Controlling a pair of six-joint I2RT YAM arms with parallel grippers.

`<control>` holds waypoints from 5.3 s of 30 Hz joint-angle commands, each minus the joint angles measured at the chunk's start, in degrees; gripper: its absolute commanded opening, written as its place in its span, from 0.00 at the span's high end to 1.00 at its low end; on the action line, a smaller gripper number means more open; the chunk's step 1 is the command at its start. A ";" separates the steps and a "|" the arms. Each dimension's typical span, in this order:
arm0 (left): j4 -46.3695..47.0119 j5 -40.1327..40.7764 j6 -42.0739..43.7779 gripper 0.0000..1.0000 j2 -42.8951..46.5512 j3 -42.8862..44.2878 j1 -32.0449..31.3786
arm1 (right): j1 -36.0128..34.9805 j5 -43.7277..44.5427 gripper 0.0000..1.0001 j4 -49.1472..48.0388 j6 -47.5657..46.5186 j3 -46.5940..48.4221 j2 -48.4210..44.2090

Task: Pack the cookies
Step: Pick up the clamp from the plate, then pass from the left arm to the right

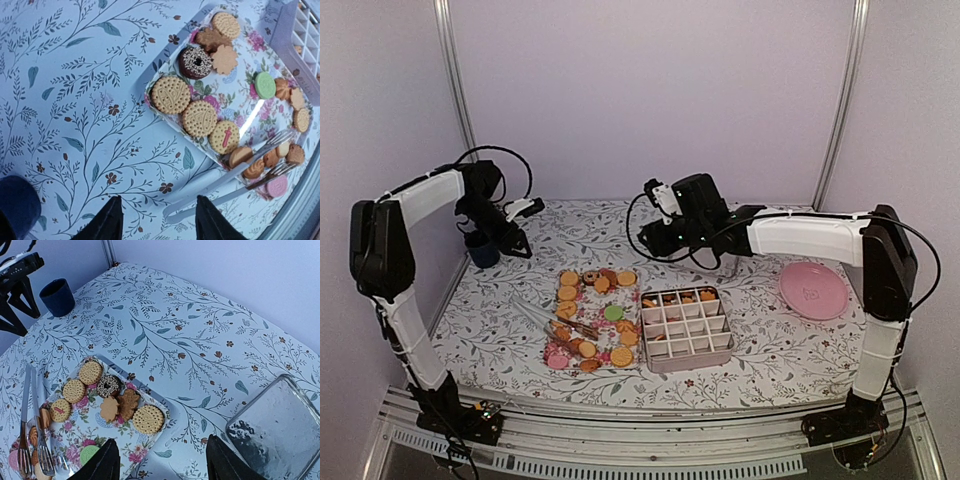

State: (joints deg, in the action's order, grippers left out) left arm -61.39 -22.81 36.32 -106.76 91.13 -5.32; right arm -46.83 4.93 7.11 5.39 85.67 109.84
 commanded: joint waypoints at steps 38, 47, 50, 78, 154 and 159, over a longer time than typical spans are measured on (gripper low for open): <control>13.12 7.50 49.72 0.80 9.30 -27.74 -13.47 | 0.93 -2.22 0.54 5.44 -3.53 2.44 -4.04; 15.21 9.71 48.53 0.83 7.69 -26.30 -14.26 | 0.95 -1.85 0.56 5.67 -4.01 2.55 -5.01; 17.08 10.90 48.97 0.83 7.73 -27.17 -14.54 | 0.93 -1.69 0.57 5.76 -3.66 2.57 -5.31; 27.90 16.50 46.78 1.00 8.98 -27.78 -15.18 | 1.30 -1.70 0.61 6.79 -3.31 4.67 -4.28; 123.37 -20.13 71.30 1.00 54.67 -70.31 -21.48 | -9.50 -75.66 1.00 -26.27 23.58 17.36 14.57; 123.28 -18.40 74.31 0.76 50.90 -70.08 -21.48 | -7.17 -72.80 1.00 -30.65 25.47 14.49 12.77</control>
State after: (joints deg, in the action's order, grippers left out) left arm 59.68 -44.60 109.14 -53.30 20.43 -26.41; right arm -55.64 -65.32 -16.82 29.08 101.58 123.87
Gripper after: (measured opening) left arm 0.027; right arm 0.024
